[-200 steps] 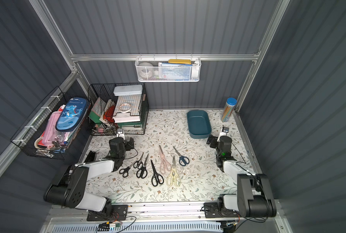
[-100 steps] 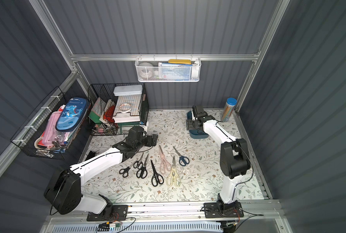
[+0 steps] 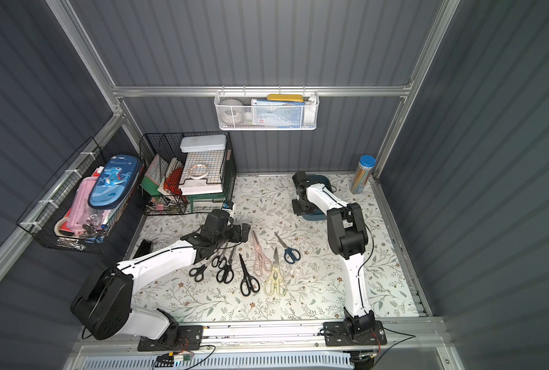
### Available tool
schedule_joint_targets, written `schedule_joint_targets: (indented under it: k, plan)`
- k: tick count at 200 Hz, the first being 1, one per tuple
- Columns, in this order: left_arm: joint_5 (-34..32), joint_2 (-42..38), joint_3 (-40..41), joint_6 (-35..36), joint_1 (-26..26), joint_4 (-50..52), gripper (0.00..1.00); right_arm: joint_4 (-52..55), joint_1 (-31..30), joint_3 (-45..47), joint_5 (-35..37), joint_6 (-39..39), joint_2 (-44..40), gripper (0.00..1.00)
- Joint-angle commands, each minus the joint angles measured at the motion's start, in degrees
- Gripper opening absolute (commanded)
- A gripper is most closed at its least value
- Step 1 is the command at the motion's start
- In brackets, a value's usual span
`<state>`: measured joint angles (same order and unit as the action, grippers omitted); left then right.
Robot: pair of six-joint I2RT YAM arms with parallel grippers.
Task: Put the scissors into the storage box
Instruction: Pick up the storage box at the center of the board, then place the storage box at the center of the board.
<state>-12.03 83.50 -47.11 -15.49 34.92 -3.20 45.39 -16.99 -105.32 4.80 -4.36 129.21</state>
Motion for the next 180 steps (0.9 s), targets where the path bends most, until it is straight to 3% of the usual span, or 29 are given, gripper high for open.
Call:
schedule_joint_targets:
  k: [1,42,77,131,180]
  plan:
    - [-1.3,-1.9,1.0,-0.4,0.3,-1.5,0.99,1.1,-0.4,-0.1,0.8,0.2,-0.8,0.2]
    - [-2.0,-4.1,2.6,0.2,0.3,0.3,0.99,-0.8,-1.0,5.8,0.7,1.0,-5.7,0.0]
    - [-2.9,-12.5,9.4,1.9,0.3,1.4,0.99,-2.7,-3.4,18.3,-0.3,3.9,-16.5,0.0]
    - [5.0,-27.6,21.5,3.2,0.3,6.1,0.99,-3.0,-9.8,41.1,3.1,0.6,-35.1,0.0]
    - [8.7,-35.6,27.2,4.3,0.3,3.2,0.99,-3.1,-13.3,49.2,2.0,-3.1,-39.1,0.0]
